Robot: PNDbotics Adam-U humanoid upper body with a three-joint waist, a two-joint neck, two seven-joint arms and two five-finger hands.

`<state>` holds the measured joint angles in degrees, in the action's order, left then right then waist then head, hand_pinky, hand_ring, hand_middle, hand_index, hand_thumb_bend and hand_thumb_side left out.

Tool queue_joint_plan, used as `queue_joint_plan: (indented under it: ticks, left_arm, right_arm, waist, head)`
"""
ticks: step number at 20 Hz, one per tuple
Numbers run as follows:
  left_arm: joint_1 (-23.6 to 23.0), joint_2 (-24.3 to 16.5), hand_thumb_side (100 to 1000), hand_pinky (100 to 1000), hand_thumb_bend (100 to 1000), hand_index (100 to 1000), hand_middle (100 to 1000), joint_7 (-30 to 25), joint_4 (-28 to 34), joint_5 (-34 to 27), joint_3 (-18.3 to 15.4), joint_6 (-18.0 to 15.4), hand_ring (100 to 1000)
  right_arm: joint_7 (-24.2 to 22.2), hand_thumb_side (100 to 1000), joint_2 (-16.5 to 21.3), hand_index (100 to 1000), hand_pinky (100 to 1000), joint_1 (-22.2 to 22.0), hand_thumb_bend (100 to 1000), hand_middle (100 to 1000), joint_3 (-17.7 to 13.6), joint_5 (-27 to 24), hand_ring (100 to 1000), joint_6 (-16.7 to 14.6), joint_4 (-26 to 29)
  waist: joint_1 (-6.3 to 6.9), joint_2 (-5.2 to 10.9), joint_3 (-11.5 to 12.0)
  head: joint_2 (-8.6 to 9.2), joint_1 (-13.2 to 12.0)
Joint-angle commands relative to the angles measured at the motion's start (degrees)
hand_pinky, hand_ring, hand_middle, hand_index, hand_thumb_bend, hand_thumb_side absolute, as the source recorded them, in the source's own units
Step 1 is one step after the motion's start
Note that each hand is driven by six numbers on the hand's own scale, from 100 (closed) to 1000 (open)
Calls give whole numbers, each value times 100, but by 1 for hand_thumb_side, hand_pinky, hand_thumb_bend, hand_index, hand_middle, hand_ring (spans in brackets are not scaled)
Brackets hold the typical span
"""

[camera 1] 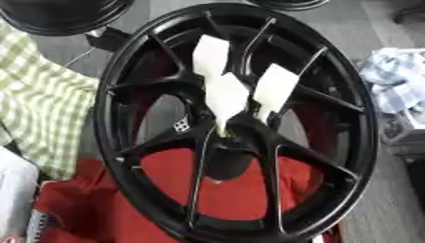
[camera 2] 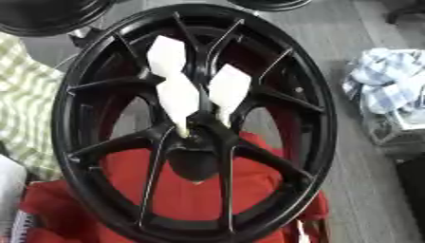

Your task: Pull the pin out of the wheel hub.

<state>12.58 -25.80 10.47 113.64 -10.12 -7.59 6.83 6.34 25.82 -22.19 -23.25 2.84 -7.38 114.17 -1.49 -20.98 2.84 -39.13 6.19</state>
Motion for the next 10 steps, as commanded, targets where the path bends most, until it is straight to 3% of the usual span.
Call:
queue_joint_plan:
  ticks: [1, 5, 10]
  left_arm:
    - [87, -133, 748, 575, 100, 744, 598, -16, 95, 8, -8, -20, 685]
    - [167, -148, 741, 574, 100, 743, 595, -46, 95, -40, 42, -77, 683]
    - [286, -143, 736, 574, 100, 743, 596, -113, 95, -75, 115, -122, 683]
  right_arm:
    - [12, 429, 206, 864, 998, 89, 100, 859, 124, -355, 944, -607, 42]
    - [22, 464, 264, 861, 1000, 428, 100, 857, 388, -873, 934, -1314, 42]
    - [-385, 488, 173, 878, 1000, 895, 100, 873, 655, -1255, 904, -1537, 42]
  waist:
    - [3, 61, 11]
    - [-5, 77, 54]
    - [-13, 78, 162]
  head:
    - [52, -5]
    - [42, -28]
    - [56, -4]
